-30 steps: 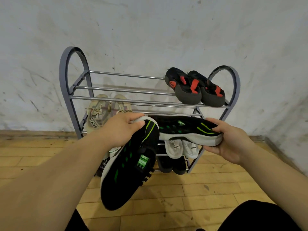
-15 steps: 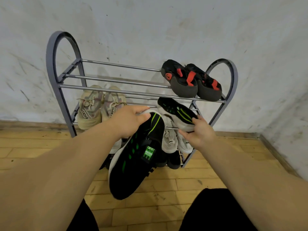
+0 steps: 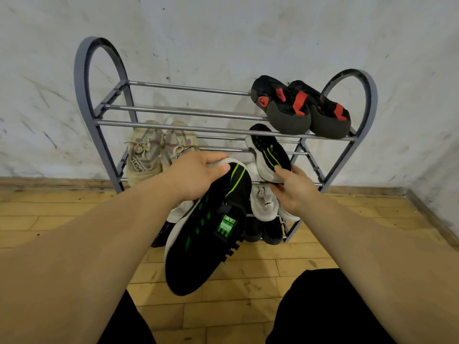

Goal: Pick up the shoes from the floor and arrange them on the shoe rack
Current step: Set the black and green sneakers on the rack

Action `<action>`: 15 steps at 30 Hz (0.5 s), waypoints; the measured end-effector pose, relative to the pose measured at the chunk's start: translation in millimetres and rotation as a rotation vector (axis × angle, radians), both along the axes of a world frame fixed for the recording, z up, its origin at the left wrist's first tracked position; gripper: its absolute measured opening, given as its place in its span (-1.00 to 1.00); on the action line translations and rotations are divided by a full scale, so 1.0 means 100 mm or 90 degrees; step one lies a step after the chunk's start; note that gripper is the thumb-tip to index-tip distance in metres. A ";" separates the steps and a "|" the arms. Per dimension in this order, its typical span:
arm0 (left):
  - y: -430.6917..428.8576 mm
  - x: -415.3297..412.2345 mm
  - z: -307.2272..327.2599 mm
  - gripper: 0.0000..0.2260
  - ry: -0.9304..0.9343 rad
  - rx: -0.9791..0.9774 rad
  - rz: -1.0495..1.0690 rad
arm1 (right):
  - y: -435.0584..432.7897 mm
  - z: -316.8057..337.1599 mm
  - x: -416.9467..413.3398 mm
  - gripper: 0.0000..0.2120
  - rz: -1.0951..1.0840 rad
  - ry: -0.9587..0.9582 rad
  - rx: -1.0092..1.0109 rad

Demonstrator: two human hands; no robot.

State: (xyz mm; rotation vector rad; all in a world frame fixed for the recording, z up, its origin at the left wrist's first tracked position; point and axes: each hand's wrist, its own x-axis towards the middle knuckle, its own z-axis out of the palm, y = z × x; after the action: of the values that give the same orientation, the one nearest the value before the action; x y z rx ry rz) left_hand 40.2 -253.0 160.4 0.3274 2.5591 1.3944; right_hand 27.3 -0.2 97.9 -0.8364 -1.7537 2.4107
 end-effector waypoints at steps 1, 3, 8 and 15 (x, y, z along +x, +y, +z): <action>0.01 0.00 0.00 -0.66 0.000 0.000 0.000 | -0.01 0.02 0.02 -0.39 0.053 -0.023 0.089; 0.00 0.01 0.00 -0.65 -0.002 -0.009 0.001 | -0.01 0.12 0.11 -0.22 0.139 -0.069 0.320; -0.04 0.06 0.07 -0.66 -0.003 0.008 -0.013 | 0.01 0.64 0.47 -0.33 0.283 0.025 0.467; 0.18 0.25 0.22 -0.64 0.007 0.073 -0.127 | 0.03 1.06 0.97 -0.63 0.430 0.105 0.407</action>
State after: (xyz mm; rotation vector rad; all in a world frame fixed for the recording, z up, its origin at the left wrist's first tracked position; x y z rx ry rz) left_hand 65.2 -234.9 182.4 0.5932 2.3820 1.4693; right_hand 124.3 2.5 203.7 0.0417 -2.7978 1.8454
